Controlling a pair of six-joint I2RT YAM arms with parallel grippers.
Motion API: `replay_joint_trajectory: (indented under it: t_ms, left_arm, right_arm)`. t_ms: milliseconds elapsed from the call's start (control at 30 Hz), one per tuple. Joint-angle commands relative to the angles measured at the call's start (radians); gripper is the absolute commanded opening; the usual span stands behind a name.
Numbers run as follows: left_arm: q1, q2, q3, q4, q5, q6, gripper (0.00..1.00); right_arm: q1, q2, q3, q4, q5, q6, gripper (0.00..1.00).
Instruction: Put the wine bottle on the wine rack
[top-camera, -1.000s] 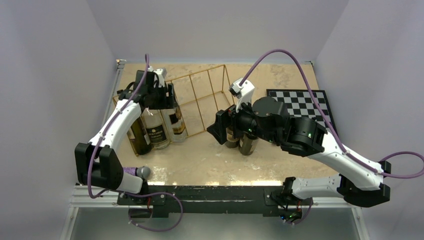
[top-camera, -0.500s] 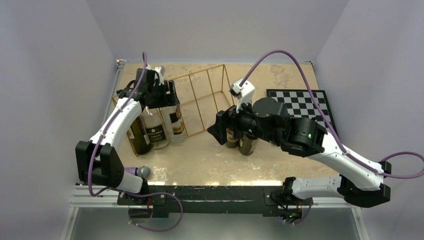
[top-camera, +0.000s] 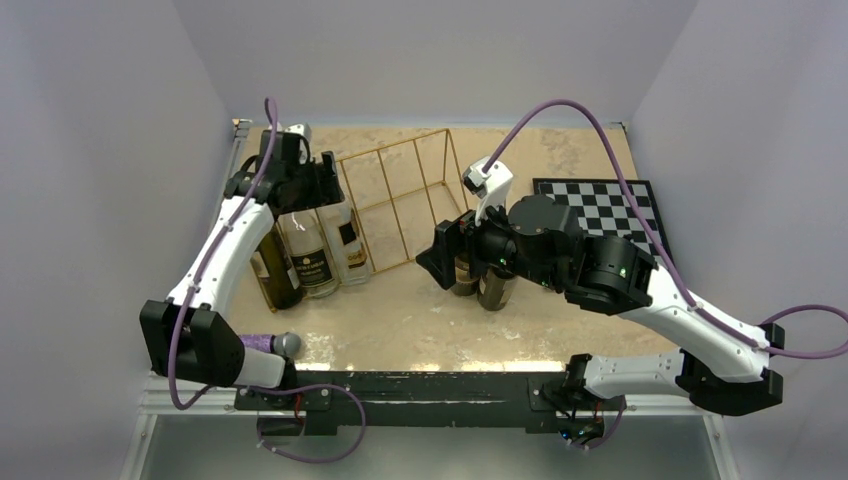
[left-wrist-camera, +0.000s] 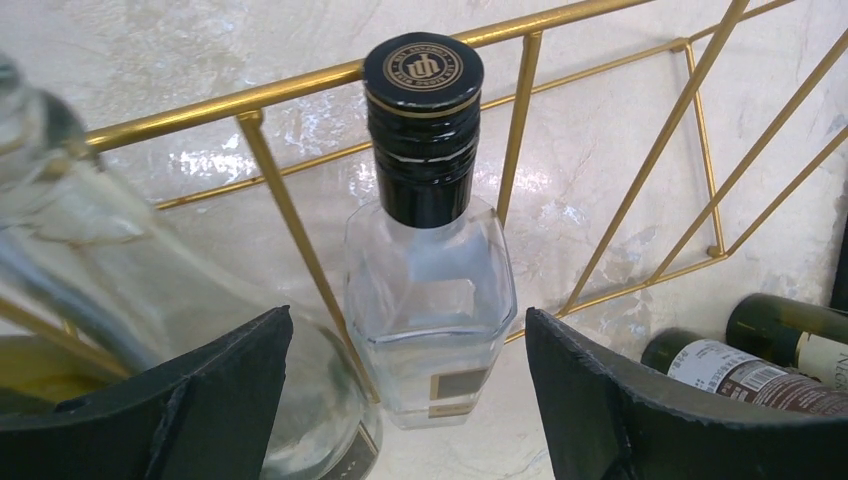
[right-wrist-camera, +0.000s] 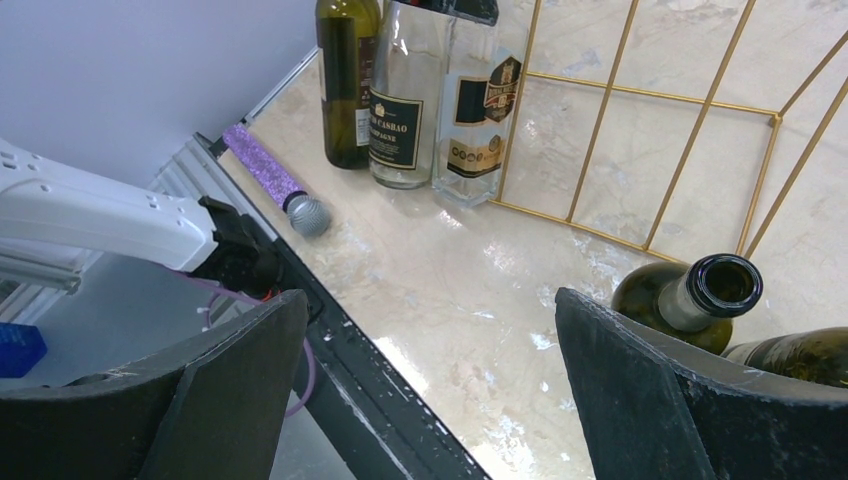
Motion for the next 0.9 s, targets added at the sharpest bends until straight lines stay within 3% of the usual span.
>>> replay_joint_trajectory:
  t_ms: [0,267,533,700,867]
  left_arm:
    - [0.012,-0.056,0.061,-0.043,-0.051,-0.015,0.9]
    - [0.012,-0.182,0.125,-0.057,0.108,0.109,0.93]
    - [0.012,-0.322,0.131,0.025,0.371,0.157,0.99]
    - [0.012,-0.362,0.116,0.017,0.278,0.195,0.99]
    - [0.012,-0.374,0.108,0.007,0.291,0.201,0.99]
  right_arm:
    - [0.002,-0.026,0.002,0.027,0.034,0.008,0.99]
    - [0.0,-0.022,0.046,-0.074,0.11,0.009,0.97]
    - [-0.049,0.016,0.124,-0.256,0.212,0.067,0.85]
    - [-0.114,0.032,0.086,-0.289,0.209,0.096,0.77]
    - [-0.189,0.05,0.035,-0.238,0.137,0.112,0.65]
